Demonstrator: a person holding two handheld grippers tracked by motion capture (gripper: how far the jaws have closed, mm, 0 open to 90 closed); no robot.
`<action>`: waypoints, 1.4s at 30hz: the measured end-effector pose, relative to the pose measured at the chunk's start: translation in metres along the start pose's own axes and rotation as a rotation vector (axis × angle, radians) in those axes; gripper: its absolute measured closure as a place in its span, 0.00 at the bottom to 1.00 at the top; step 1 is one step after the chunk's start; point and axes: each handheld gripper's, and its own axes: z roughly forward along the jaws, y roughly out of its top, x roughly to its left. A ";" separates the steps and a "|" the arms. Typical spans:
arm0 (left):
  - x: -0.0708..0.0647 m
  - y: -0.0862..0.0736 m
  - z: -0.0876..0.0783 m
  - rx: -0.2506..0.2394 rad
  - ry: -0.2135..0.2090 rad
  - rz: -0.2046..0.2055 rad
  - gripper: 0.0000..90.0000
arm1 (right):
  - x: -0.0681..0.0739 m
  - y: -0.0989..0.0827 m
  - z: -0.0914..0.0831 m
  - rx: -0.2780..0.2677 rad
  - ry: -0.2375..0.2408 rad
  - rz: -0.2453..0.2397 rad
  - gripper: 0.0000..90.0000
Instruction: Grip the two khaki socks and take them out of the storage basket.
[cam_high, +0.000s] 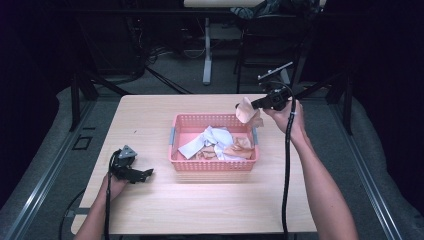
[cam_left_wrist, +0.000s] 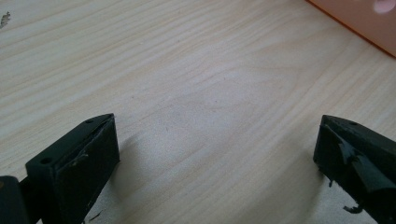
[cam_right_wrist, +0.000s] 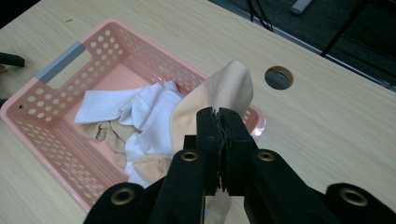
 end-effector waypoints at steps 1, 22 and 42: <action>0.000 0.000 0.000 0.000 0.000 0.000 0.00 | -0.002 -0.001 -0.003 -0.001 -0.002 -0.002 0.97; 0.000 0.000 0.000 0.001 0.001 0.000 0.00 | -0.038 -0.041 -0.041 -0.024 -0.053 0.070 0.97; 0.000 0.000 0.000 0.002 0.002 0.000 0.00 | -0.075 -0.098 -0.042 -0.014 -0.103 0.179 0.97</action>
